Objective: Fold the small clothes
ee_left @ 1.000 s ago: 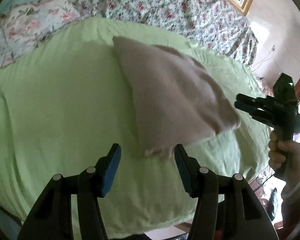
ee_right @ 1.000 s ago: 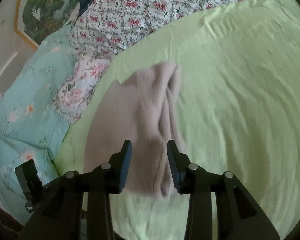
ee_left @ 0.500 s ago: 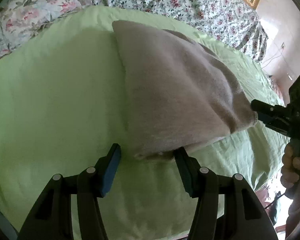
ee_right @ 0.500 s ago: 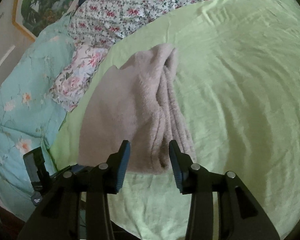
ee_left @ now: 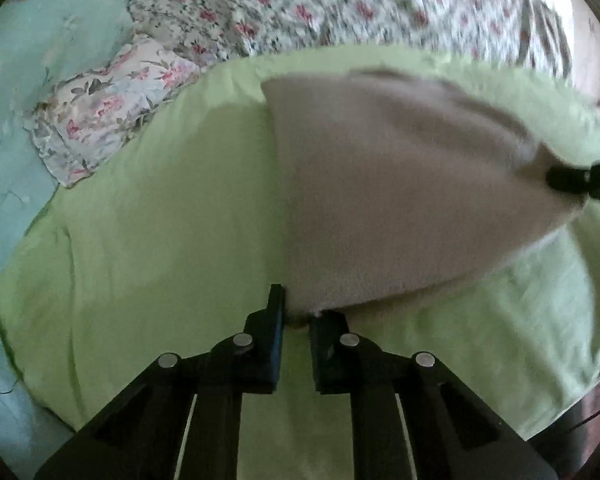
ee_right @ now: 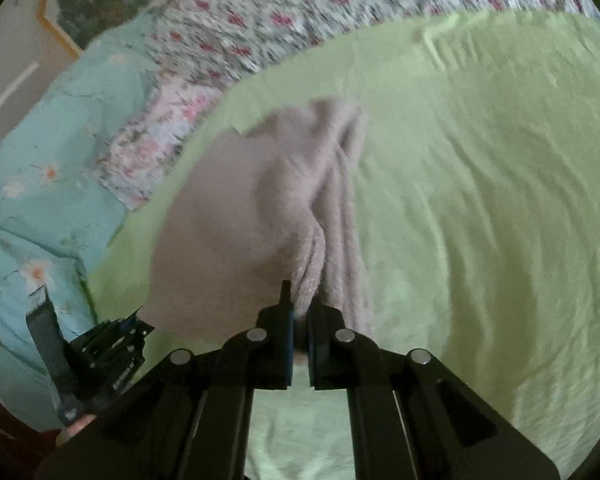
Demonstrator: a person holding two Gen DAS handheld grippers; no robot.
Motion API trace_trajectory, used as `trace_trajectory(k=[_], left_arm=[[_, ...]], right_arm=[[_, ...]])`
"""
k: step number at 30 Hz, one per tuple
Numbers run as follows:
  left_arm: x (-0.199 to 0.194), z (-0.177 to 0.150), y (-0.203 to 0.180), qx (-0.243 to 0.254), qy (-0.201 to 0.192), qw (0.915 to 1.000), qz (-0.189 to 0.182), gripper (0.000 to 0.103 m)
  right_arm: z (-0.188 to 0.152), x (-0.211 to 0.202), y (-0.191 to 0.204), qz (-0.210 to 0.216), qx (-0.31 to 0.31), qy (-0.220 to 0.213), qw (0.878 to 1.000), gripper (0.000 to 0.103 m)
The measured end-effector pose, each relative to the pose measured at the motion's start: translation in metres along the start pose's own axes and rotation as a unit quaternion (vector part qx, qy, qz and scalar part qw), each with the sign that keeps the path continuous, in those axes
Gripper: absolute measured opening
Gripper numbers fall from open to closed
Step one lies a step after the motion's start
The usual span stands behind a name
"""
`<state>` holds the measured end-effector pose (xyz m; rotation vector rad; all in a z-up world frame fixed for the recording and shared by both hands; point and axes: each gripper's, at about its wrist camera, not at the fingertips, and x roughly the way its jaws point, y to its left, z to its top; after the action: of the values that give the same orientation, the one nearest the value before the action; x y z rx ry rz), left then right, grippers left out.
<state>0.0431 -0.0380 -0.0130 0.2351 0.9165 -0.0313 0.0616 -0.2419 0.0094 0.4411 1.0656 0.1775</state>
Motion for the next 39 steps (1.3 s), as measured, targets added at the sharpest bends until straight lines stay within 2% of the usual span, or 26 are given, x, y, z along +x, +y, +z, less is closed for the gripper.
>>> trace_trajectory(k=[3,7,10,12,13,16,18,23,26,27,29,31,33,35,39], left_arm=[[-0.006,-0.011,0.005,-0.007,0.003,0.9998,-0.017,0.008],[-0.008,-0.013,0.022,-0.030,0.011,0.9969,-0.072,0.008],[-0.017,-0.010,0.038,-0.039,0.011,0.9925,-0.115,0.008],[-0.031,-0.010,0.051,-0.046,0.002,0.9880,-0.147,0.008],[-0.038,-0.009,0.058,-0.048,-0.007,0.9860,-0.160,0.008],[-0.054,0.003,0.075,-0.055,-0.036,0.9766,-0.205,0.008],[-0.056,0.017,0.080,-0.061,-0.058,0.9704,-0.227,0.008],[-0.031,0.052,0.073,-0.066,-0.076,0.9536,-0.284,0.008],[-0.008,0.061,0.062,-0.070,-0.055,0.9439,-0.318,0.008],[0.001,0.061,0.059,-0.070,-0.042,0.9434,-0.321,0.008],[0.026,0.052,0.053,-0.079,-0.001,0.9425,-0.325,0.007],[0.040,0.039,0.051,-0.089,0.023,0.9384,-0.333,0.005],[0.048,0.027,0.052,-0.110,0.029,0.9305,-0.348,0.003],[0.047,0.023,0.053,-0.119,0.026,0.9284,-0.351,0.003],[0.045,0.021,0.052,-0.135,0.034,0.9278,-0.346,0.001]], right_arm=[[-0.008,0.011,-0.008,-0.013,0.008,0.014,1.000,0.006],[-0.006,0.011,-0.012,-0.002,0.025,0.020,0.999,0.007],[-0.004,0.003,-0.010,-0.008,0.030,0.019,0.999,0.015],[-0.004,-0.011,-0.009,-0.017,0.031,0.003,0.999,0.027],[-0.002,-0.020,-0.008,-0.019,0.032,-0.011,0.999,0.029],[0.006,-0.043,-0.005,-0.023,0.036,-0.057,0.997,0.030],[0.014,-0.048,0.003,-0.011,0.032,-0.081,0.996,0.030],[0.039,-0.016,0.040,0.031,-0.008,-0.076,0.997,0.030],[0.047,0.007,0.050,0.065,-0.006,-0.065,0.996,0.030],[0.051,0.018,0.051,0.070,-0.003,-0.057,0.996,0.030],[0.054,0.036,0.046,0.043,-0.001,-0.049,0.998,0.030],[0.053,0.051,0.033,0.009,0.012,-0.033,0.999,0.028],[0.052,0.063,0.015,0.002,0.038,-0.030,0.999,0.016],[0.052,0.065,0.005,0.007,0.051,-0.034,0.998,0.011],[0.049,0.057,0.019,-0.014,0.030,-0.036,0.999,0.011]])
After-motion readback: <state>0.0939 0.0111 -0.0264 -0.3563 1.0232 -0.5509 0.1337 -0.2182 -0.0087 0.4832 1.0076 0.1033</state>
